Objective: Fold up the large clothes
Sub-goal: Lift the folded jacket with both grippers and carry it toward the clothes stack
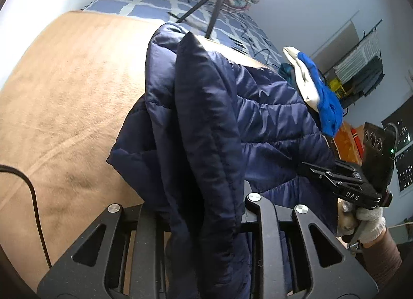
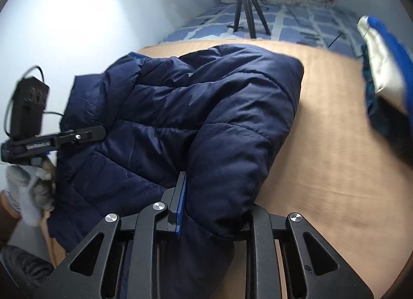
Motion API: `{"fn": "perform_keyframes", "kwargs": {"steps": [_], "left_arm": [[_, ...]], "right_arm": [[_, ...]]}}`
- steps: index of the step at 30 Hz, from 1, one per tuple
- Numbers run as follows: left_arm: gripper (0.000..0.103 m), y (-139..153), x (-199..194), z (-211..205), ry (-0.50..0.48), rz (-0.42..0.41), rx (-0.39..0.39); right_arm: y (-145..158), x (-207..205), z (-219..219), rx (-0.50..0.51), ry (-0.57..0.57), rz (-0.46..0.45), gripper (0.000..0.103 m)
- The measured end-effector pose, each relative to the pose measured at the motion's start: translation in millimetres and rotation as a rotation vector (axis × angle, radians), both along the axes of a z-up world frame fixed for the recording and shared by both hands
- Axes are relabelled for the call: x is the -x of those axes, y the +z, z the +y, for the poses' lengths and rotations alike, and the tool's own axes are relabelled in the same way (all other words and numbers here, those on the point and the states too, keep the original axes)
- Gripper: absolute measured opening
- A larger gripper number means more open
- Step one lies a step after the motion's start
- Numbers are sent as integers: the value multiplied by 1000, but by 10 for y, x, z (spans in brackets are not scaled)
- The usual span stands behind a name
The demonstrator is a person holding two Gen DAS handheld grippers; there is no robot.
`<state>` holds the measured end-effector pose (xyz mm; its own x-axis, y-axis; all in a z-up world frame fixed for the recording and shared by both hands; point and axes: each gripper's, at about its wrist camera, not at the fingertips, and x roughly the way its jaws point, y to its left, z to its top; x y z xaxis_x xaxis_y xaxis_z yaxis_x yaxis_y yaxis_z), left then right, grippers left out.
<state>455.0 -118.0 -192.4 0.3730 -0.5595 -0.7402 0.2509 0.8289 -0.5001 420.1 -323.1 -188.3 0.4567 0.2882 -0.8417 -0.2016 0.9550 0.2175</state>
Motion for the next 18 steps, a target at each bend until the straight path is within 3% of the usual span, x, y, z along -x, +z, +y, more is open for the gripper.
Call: {"fn": "perform_keyframes", "kwargs": {"steps": [6,18], "left_arm": [[23,222,269,-212,-38,-41,-12],[23,652,565,-801,-112,-100,7]], "right_arm": [[250,274,-88,85,-23,-24,20],[658,788,-488,129,-75,-85,19]]}}
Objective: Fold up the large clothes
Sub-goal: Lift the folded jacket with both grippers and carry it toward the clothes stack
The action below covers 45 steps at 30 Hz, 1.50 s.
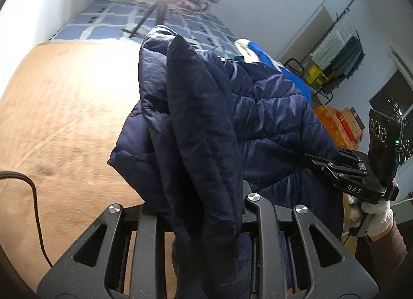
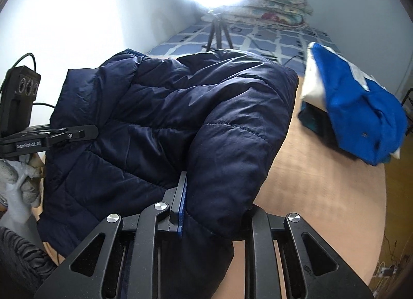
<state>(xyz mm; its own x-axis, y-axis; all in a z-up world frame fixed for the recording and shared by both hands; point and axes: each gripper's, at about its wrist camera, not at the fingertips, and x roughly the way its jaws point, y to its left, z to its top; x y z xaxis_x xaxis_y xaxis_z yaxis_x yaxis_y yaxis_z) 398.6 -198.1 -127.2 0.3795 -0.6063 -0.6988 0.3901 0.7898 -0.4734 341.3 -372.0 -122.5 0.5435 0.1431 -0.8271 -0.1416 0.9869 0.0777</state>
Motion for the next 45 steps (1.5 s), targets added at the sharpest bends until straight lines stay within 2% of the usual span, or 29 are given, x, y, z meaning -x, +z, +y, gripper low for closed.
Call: {"fn": "perform_keyframes", "kwargs": {"steps": [5,14,24,37,45], "left_arm": [[23,178,136,-351,-45,-60,-16],[23,346,254,-973,-121,-122,-5],[23,445,134,-1738,-201,-177,12],[22,391,-449,-2446,-268,-210,64],[22,597,-923,-2773,-255,-248,54]], "right_arm": [[122,234,-274,-5,-33,-32,19],[337,567,-802,-5,-106,-79,19],[503,687,-1353,22,-183,-109,19],[489,358,-1942,32,-262,-151,18],[595,-51,-2178,55,-278,-175,18]]}}
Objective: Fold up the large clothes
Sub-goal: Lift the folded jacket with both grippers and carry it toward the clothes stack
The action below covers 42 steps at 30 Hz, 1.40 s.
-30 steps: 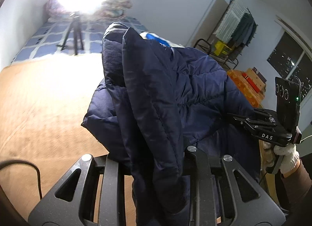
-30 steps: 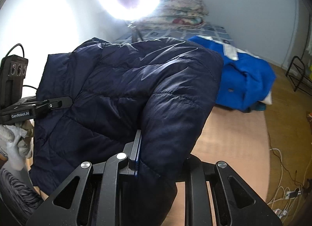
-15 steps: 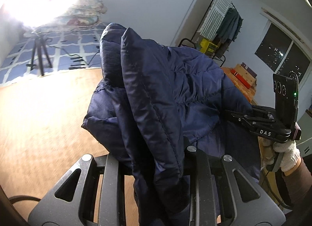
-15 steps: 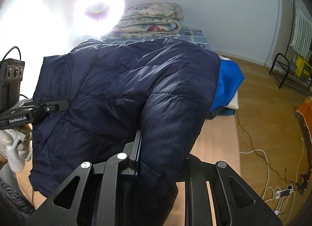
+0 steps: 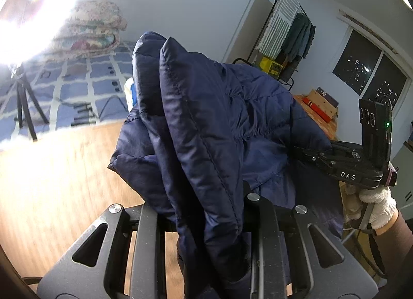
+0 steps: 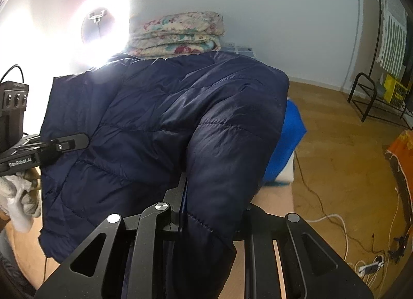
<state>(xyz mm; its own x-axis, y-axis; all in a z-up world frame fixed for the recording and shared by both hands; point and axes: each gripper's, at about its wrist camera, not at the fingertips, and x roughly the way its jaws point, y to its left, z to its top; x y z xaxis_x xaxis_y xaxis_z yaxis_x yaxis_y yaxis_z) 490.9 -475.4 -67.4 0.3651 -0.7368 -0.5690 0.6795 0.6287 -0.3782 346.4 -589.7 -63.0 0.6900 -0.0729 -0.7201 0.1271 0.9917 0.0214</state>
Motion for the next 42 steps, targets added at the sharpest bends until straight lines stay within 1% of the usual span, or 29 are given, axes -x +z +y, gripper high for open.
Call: {"fn": "perform_keyframes", "kwargs": {"steps": [7,10,14,17,21,25,28,32,34,39,42], "left_arm": [[22,242,-555,-373,22,-53,6],[22,294,-799,-571,31,-78,6],[22,305,-1093,-808,46,-83,10],[22,304,-1309,-960,63,-91,20],[22,242,-1563,-1094,82,-71,32],[22,78,-1760,-1167,81,-41,32],[22,-71,-1833,-1161,62,-5,38],[22,-259,-1959,-1153,38,52,36],[22,-342,-1998,-1160,38,54,21],[23,-416,-2031,-1169,36,60,30],[25,-451,-2049,-1176,38,59,25]], "right_arm": [[177,-454,-312,42,-11,-37,18],[226,-661,-494,65,-17,-47,18],[214,-912,-705,94,-34,-55,18],[197,-1111,-853,83,-52,-72,18],[108,-1333,-984,75,-69,-78,18],[-57,-1451,-1065,66,-69,-56,18],[-185,-1507,-1151,45,-58,-33,18],[-352,-1573,-1367,-59,-34,-12,18],[-416,-1585,-1401,-82,-27,-4,19],[-510,-1640,-1469,-98,-31,13,20],[-510,-1686,-1468,-100,-34,24,20]]}}
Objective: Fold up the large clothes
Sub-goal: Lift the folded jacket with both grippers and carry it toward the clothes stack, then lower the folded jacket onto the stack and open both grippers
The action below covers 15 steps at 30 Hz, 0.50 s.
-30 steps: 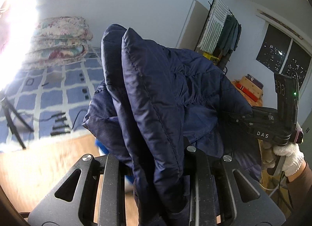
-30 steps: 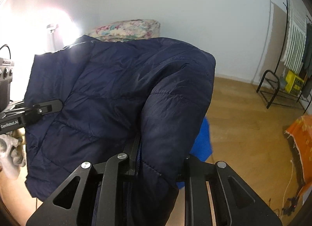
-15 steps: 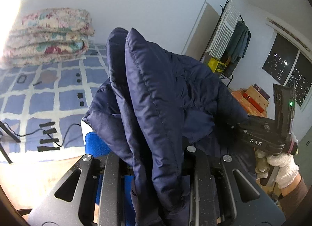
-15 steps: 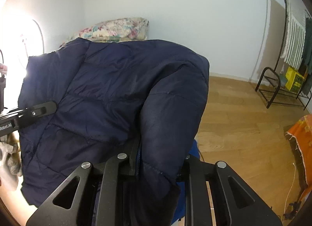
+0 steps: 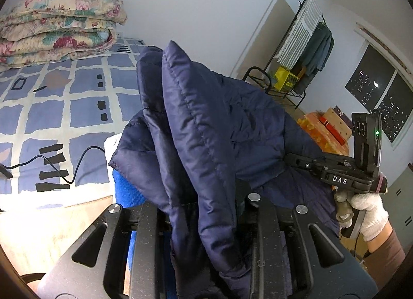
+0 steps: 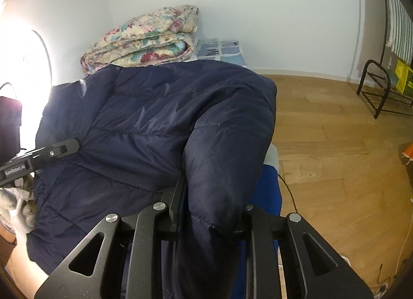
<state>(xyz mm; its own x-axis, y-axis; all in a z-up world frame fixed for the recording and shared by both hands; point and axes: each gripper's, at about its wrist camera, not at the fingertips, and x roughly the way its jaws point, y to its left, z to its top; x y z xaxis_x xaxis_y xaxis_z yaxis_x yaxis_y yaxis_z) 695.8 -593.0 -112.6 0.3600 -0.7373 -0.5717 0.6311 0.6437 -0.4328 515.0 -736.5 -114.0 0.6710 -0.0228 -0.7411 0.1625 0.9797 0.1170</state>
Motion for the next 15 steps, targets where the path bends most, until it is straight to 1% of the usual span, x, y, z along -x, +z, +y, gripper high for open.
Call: {"fn": "perform_keyframes", "kwargs": {"steps": [4,6,10,11,13,15], "left_arm": [[29,-44,-9,8,4,5,-1],[36,-58,-10,19,10,7,-3],[45,-109,-16,52,24,17,-10],[49,-100,-2,58,27,15,-14],[53,-102,4,75,30,13,-18],[66,-104,23,95,41,7,-33]], "right_arm": [[-32,-68,-41,6,-12,19,24],[-46,-57,-49,18,-23,26,25],[-58,-49,-18,46,-38,40,30],[-58,-50,-10,53,-41,43,31],[-62,-63,5,78,-52,47,37],[-63,-78,16,94,-62,48,37]]}}
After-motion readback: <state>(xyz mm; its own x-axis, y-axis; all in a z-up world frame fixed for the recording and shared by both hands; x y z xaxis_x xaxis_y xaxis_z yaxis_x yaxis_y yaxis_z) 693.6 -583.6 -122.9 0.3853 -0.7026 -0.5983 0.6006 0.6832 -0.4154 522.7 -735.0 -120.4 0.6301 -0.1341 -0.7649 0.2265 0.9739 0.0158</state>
